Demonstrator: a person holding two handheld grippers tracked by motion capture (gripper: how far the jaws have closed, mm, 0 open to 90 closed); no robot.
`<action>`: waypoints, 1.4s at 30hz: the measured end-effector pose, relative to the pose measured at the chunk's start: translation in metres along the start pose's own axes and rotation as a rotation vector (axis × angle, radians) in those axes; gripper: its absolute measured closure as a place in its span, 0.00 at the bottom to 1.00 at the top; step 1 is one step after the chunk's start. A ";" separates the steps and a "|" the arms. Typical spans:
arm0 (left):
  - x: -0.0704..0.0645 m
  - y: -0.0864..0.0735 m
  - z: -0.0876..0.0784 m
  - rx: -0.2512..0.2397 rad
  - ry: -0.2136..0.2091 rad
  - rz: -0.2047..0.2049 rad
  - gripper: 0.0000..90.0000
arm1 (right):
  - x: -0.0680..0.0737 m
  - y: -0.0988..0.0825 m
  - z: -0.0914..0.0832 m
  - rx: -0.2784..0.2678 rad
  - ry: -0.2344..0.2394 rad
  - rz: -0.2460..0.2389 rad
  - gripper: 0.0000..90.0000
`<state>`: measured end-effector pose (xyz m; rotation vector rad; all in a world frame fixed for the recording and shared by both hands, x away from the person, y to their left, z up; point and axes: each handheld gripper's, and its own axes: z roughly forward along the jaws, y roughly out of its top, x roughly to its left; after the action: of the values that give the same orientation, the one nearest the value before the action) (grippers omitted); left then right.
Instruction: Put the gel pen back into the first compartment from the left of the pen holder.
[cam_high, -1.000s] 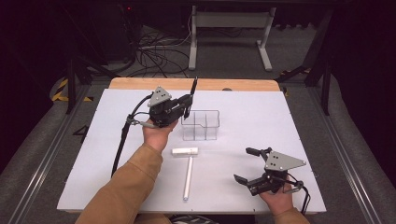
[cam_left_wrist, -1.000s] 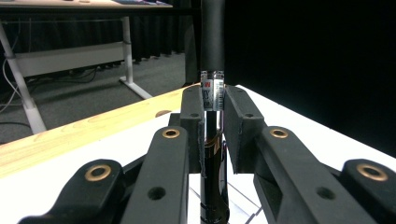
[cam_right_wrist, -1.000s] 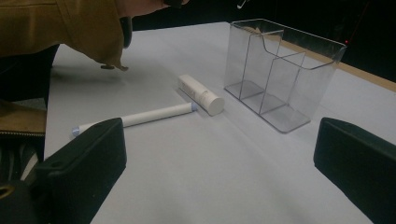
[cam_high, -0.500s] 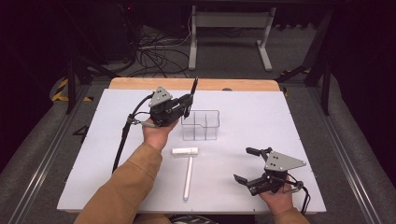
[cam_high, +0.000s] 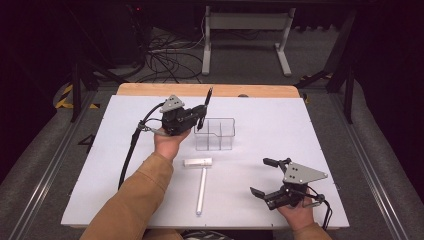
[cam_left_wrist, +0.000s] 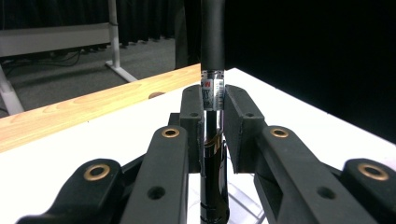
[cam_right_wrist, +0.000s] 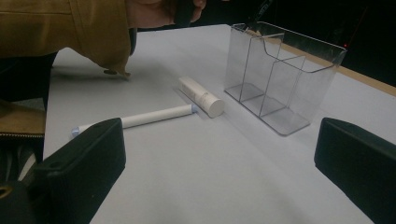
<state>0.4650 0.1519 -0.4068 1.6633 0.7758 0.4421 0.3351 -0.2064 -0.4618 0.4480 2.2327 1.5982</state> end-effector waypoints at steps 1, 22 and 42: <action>0.000 -0.001 0.001 0.003 -0.001 0.006 0.88 | 0.000 0.000 0.000 0.000 0.000 -0.001 0.03; 0.002 -0.013 0.007 0.054 0.002 0.031 0.87 | 0.001 0.000 0.001 0.000 -0.007 -0.010 0.03; -0.002 0.008 -0.044 0.045 -0.032 0.037 0.30 | -0.001 0.003 -0.004 -0.036 -0.031 0.032 0.01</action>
<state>0.4369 0.1812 -0.3879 1.7249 0.7366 0.4256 0.3339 -0.2091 -0.4576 0.4984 2.1806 1.6334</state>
